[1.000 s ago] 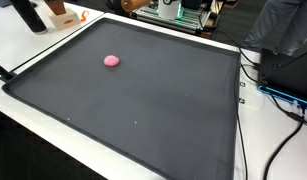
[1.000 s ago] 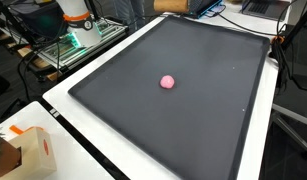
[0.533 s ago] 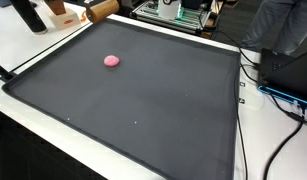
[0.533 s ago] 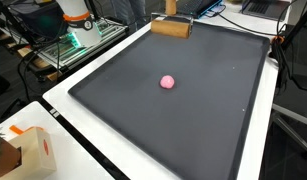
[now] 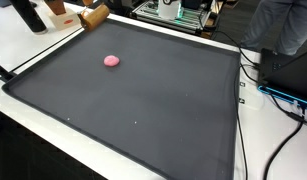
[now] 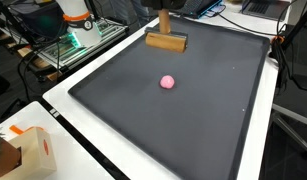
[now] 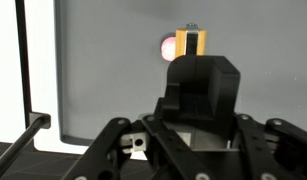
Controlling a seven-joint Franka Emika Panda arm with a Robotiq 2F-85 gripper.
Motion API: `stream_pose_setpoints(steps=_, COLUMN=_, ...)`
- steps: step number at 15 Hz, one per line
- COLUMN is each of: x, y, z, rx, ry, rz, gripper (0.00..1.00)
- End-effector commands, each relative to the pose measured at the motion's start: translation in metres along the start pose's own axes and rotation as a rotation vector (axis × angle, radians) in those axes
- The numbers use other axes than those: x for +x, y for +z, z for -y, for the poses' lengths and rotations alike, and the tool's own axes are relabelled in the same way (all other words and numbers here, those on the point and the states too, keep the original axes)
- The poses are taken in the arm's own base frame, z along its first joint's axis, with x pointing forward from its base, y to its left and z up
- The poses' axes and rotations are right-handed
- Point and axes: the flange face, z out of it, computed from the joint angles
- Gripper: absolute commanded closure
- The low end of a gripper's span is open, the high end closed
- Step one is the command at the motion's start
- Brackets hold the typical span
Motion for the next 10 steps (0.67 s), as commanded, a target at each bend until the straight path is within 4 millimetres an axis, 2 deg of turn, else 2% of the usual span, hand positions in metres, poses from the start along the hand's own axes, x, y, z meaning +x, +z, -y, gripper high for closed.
stream_pose_setpoints(steps=1, x=0.0013, y=0.002, z=-0.0286, rx=0.113, ry=-0.034, rz=0.027, gripper=0.76)
stream_pose_setpoints(steps=2, x=-0.0022, y=0.0039, z=-0.0195, rx=0.06, ry=-0.019, rz=0.02, gripper=0.51)
stream_pose_setpoints(steps=4, x=-0.0015, y=0.0071, z=-0.0288, rx=0.081, ry=-0.023, rz=0.03, gripper=0.51)
stream_pose_setpoints(steps=10, x=0.0015, y=0.0084, z=-0.028, rx=0.083, ry=-0.029, rz=0.031, gripper=0.51)
